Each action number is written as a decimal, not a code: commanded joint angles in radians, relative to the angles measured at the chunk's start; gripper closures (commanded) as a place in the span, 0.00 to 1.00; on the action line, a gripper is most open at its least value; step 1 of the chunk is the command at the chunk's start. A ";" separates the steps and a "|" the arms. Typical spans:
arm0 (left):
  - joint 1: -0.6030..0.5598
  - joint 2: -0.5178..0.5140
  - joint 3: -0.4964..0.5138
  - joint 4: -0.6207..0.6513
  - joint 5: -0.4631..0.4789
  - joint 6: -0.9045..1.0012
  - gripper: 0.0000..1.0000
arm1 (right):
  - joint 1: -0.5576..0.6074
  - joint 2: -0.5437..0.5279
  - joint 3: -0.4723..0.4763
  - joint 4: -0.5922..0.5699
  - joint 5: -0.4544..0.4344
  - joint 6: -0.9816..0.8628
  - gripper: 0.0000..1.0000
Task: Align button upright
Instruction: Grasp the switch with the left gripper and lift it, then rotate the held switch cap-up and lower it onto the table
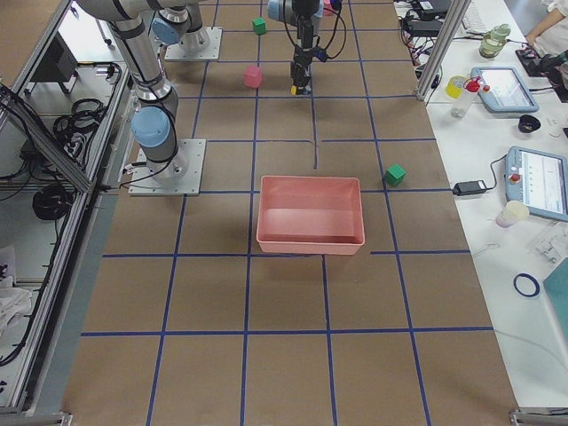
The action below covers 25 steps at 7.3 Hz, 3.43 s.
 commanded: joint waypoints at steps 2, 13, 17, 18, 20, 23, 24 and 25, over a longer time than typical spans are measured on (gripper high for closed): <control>0.158 0.001 -0.013 -0.016 -0.285 -0.242 1.00 | 0.000 0.000 0.002 0.000 0.000 0.000 0.00; 0.326 -0.109 -0.175 -0.168 -0.794 -0.117 1.00 | 0.000 -0.002 0.009 0.000 -0.002 0.000 0.00; 0.326 -0.140 -0.186 -0.179 -0.857 -0.109 1.00 | 0.000 -0.002 0.009 0.000 -0.002 0.000 0.00; 0.326 -0.149 -0.186 -0.179 -0.855 -0.109 1.00 | 0.000 -0.002 0.009 0.000 0.000 0.000 0.00; 0.326 -0.160 -0.185 -0.180 -0.855 -0.109 1.00 | 0.000 -0.002 0.009 0.000 0.000 0.000 0.00; 0.326 -0.167 -0.180 -0.180 -0.847 -0.114 1.00 | 0.000 -0.002 0.009 0.000 0.000 0.000 0.00; 0.326 -0.167 -0.180 -0.180 -0.844 -0.115 1.00 | 0.000 -0.002 0.009 0.000 0.000 0.000 0.00; 0.326 -0.169 -0.180 -0.180 -0.844 -0.115 0.99 | 0.000 -0.002 0.011 0.000 0.000 0.000 0.00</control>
